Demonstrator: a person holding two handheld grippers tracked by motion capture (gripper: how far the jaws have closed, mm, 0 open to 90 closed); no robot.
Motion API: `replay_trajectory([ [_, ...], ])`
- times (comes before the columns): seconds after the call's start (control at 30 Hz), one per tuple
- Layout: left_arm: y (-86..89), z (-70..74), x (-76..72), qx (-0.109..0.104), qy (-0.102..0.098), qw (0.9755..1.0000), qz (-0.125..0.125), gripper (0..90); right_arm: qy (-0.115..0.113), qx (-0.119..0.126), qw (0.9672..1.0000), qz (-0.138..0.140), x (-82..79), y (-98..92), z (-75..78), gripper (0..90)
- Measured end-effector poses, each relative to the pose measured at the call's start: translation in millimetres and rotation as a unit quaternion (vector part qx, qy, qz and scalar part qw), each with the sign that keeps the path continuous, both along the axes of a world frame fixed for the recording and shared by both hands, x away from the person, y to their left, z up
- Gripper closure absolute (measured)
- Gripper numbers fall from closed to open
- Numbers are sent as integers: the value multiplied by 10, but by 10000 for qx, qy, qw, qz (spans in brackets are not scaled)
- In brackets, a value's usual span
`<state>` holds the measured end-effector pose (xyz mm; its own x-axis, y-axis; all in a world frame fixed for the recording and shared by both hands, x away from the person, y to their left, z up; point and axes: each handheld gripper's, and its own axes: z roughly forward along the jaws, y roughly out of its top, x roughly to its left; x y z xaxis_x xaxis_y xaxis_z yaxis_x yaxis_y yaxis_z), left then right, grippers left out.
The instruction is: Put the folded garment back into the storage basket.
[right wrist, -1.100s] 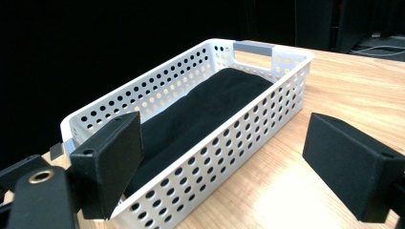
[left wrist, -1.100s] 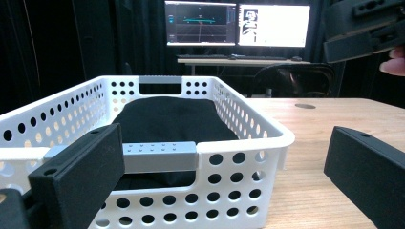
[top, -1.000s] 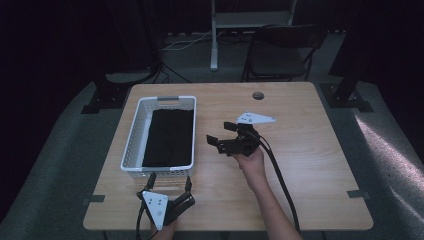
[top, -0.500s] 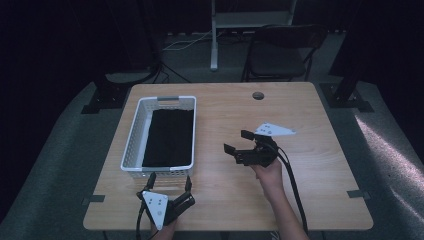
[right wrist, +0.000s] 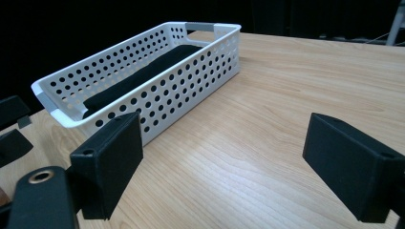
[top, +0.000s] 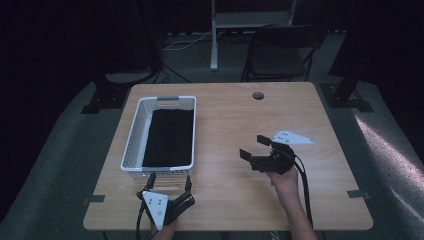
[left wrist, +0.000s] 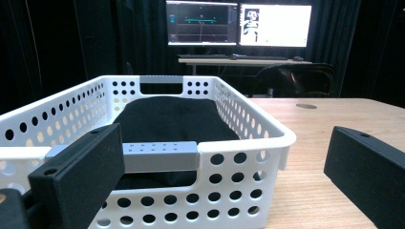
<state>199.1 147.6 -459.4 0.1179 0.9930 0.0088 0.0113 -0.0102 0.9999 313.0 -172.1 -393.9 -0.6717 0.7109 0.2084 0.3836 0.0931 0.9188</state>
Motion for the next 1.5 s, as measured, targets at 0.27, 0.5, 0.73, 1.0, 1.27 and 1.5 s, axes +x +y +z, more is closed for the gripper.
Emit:
replay_trajectory([
  [0.27,-1,0,0,3,-2,10000,8,8,-135,-253,9993,-239,-190,-157,-78,128],
  [0.5,-2,-2,-3,0,-25,10000,0,8,-57,-331,9982,-501,-297,-311,-169,128],
  [0.73,-2,-2,-5,1,-31,10000,-4,8,-239,-190,9961,-822,-499,-479,-308,129],
  [1.0,0,-1,-4,0,-21,10000,-6,7,-347,39,9902,-1356,-601,-664,-488,129],
  [1.27,0,-3,-7,4,-31,10000,-13,8,-356,140,9876,-1524,-630,-689,-557,128],
  [1.5,7,-2,-7,-15,-27,10000,-61,8,-353,327,9886,-1429,-610,-703,-574,128],
])
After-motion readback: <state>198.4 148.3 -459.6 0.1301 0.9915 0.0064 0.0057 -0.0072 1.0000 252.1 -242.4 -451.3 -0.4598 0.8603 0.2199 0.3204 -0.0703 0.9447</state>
